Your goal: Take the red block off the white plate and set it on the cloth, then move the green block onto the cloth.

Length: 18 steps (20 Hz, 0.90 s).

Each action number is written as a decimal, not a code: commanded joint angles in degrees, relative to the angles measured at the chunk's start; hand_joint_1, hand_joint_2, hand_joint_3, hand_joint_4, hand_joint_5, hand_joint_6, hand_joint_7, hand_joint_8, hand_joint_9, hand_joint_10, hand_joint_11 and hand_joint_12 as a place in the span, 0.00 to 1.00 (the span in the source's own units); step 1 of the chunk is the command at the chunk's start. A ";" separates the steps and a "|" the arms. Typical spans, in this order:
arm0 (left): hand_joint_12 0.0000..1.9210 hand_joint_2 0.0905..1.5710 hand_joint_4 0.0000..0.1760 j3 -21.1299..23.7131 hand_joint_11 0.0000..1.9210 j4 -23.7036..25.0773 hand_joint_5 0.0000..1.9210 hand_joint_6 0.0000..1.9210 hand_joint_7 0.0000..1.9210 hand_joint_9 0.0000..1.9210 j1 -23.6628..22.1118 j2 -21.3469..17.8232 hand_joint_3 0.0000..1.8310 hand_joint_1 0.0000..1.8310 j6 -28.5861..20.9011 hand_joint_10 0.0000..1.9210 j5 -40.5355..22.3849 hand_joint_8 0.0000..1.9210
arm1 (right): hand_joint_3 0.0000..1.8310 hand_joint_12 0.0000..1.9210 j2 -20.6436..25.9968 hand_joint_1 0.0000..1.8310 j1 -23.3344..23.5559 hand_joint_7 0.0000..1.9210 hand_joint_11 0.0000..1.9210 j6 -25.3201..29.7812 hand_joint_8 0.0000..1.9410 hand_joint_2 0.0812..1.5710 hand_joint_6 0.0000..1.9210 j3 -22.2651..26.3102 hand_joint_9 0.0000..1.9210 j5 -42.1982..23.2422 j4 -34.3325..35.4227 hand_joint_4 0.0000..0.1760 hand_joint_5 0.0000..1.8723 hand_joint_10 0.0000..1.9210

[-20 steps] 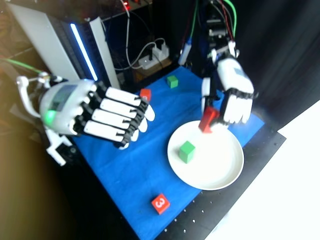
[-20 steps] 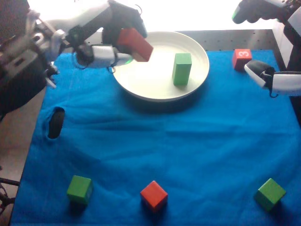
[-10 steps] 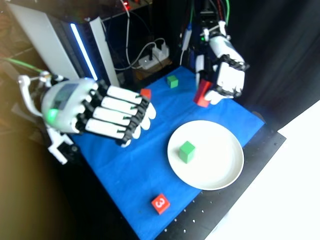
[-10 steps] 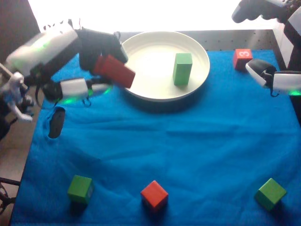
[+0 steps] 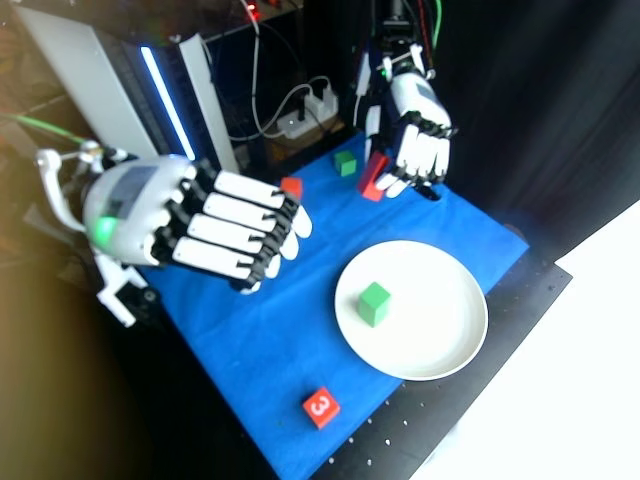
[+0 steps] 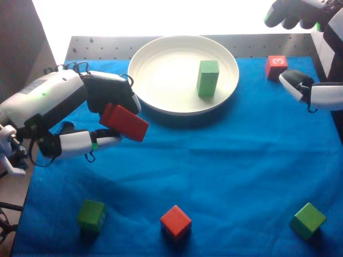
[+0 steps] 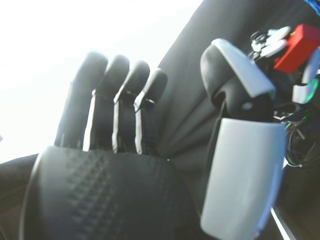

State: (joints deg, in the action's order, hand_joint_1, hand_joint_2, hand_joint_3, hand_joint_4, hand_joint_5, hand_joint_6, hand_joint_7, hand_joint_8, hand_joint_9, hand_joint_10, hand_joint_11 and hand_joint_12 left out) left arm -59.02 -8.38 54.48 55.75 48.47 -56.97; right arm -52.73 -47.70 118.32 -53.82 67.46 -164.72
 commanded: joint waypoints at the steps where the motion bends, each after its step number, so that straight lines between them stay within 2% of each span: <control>1: 0.90 0.76 0.00 0.16 0.27 0.05 0.38 0.65 0.43 0.36 -0.31 -0.27 0.00 0.66 -0.12 0.73 -7.27 0.70 | 0.33 1.00 0.29 0.67 0.43 0.21 0.24 0.00 0.69 0.40 0.55 0.06 0.21 6.72 -0.97 0.00 0.22 0.87; 2: 0.88 0.77 0.13 0.20 0.25 0.05 0.38 0.70 0.40 0.32 -0.14 -0.26 0.00 0.63 -0.13 0.66 -6.99 0.71 | 0.33 1.00 0.29 0.68 0.43 0.22 0.25 0.00 0.69 0.40 0.54 0.06 0.21 6.72 -0.97 0.00 0.22 0.88; 3: 0.81 0.76 0.37 0.25 0.20 0.05 0.40 0.68 0.36 0.31 -0.04 -0.24 0.00 0.55 -0.13 0.54 -6.87 0.48 | 0.32 1.00 0.29 0.68 0.43 0.21 0.24 0.00 0.69 0.41 0.55 0.06 0.20 6.72 -0.97 0.00 0.21 0.88; 4: 0.78 0.76 0.65 0.31 0.15 0.01 0.40 0.67 0.37 0.30 0.03 -0.24 0.00 0.53 -0.13 0.44 -6.91 0.33 | 0.32 1.00 0.29 0.68 0.43 0.21 0.25 0.00 0.69 0.41 0.56 0.07 0.21 6.72 -0.97 0.00 0.22 0.87; 5: 0.76 0.75 0.93 0.34 0.13 -0.15 0.41 0.67 0.39 0.31 0.09 -0.24 0.00 0.51 -0.13 0.37 -7.22 0.23 | 0.32 1.00 0.34 0.68 0.43 0.21 0.25 0.00 0.69 0.41 0.56 0.10 0.21 6.73 -0.97 0.00 0.22 0.87; 6: 0.73 0.69 0.11 0.35 0.10 -0.25 0.35 0.42 0.38 0.29 0.11 -0.24 0.00 0.49 -0.13 0.31 -7.40 0.16 | 0.32 1.00 0.38 0.67 0.43 0.21 0.24 0.00 0.67 0.41 0.56 0.13 0.21 6.73 -0.97 0.00 0.21 0.85; 7: 0.71 0.67 0.00 0.37 0.08 -0.34 0.36 0.26 0.38 0.29 0.13 -0.25 0.00 0.45 -0.13 0.25 -7.56 0.09 | 0.33 1.00 0.40 0.67 0.43 0.21 0.22 0.00 0.65 0.40 0.55 0.14 0.20 6.73 -0.97 0.00 0.21 0.82; 8: 0.72 0.65 0.11 0.39 0.04 -0.42 0.37 0.17 0.38 0.28 0.15 -0.26 0.00 0.43 -0.13 0.21 -7.73 0.04 | 0.33 1.00 0.40 0.67 0.43 0.21 0.22 0.00 0.65 0.40 0.55 0.14 0.20 6.73 -0.97 0.00 0.21 0.82; 9: 0.73 0.64 0.36 0.42 0.01 -0.56 0.38 0.12 0.37 0.27 0.18 -0.27 0.00 0.42 -0.13 0.18 -7.97 0.02 | 0.33 1.00 0.41 0.67 0.43 0.21 0.21 0.00 0.64 0.40 0.54 0.14 0.20 6.73 -0.97 0.00 0.21 0.82; 11: 0.70 0.61 0.29 0.44 0.00 -0.62 0.38 0.05 0.36 0.26 0.18 -0.28 0.00 0.41 -0.13 0.13 -8.12 0.00 | 0.32 1.00 0.45 0.67 0.43 0.21 0.20 0.00 0.63 0.40 0.53 0.14 0.20 6.73 -0.97 0.00 0.22 0.80; 13: 0.67 0.61 0.35 0.46 0.00 -0.69 0.36 0.03 0.33 0.25 0.19 -0.32 0.00 0.41 -0.13 0.12 -8.36 0.00 | 0.33 1.00 0.46 0.67 0.43 0.22 0.21 0.00 0.63 0.39 0.52 0.14 0.21 6.73 -0.97 0.00 0.22 0.79; 14: 0.67 0.60 0.33 0.47 0.00 -0.79 0.36 0.03 0.33 0.24 0.19 -0.39 0.00 0.39 -0.09 0.12 -8.54 0.00 | 0.33 1.00 0.46 0.67 0.43 0.22 0.21 0.00 0.63 0.39 0.52 0.14 0.20 6.73 -0.97 0.00 0.22 0.80; 15: 0.72 0.60 0.44 0.47 0.00 -0.98 0.36 0.03 0.33 0.26 0.19 -0.47 0.00 0.39 0.02 0.13 -8.80 0.00 | 0.33 1.00 0.46 0.68 0.43 0.21 0.21 0.00 0.63 0.39 0.52 0.13 0.20 6.73 -0.97 0.00 0.22 0.80; 17: 0.76 0.59 0.56 0.61 0.00 -1.68 0.36 0.02 0.34 0.22 0.17 -0.66 0.00 0.38 0.98 0.24 -9.49 0.00 | 0.34 1.00 0.50 0.67 0.43 0.21 0.21 0.00 0.62 0.39 0.53 0.11 0.20 6.71 -0.97 0.00 0.21 0.79; 18: 0.78 0.60 0.56 0.79 0.00 -2.18 0.36 0.02 0.35 0.20 0.18 -0.83 0.00 0.38 2.02 0.31 -9.96 0.01 | 0.34 1.00 0.50 0.67 0.44 0.20 0.20 0.00 0.61 0.39 0.53 0.08 0.19 6.71 -0.98 0.00 0.20 0.79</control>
State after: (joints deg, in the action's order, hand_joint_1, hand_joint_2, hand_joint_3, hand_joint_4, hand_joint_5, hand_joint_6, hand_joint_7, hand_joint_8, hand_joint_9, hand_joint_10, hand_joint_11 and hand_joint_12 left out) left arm -58.28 -10.76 55.00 55.31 51.00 -59.33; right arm -52.58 -47.70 118.32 -53.65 67.37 -164.77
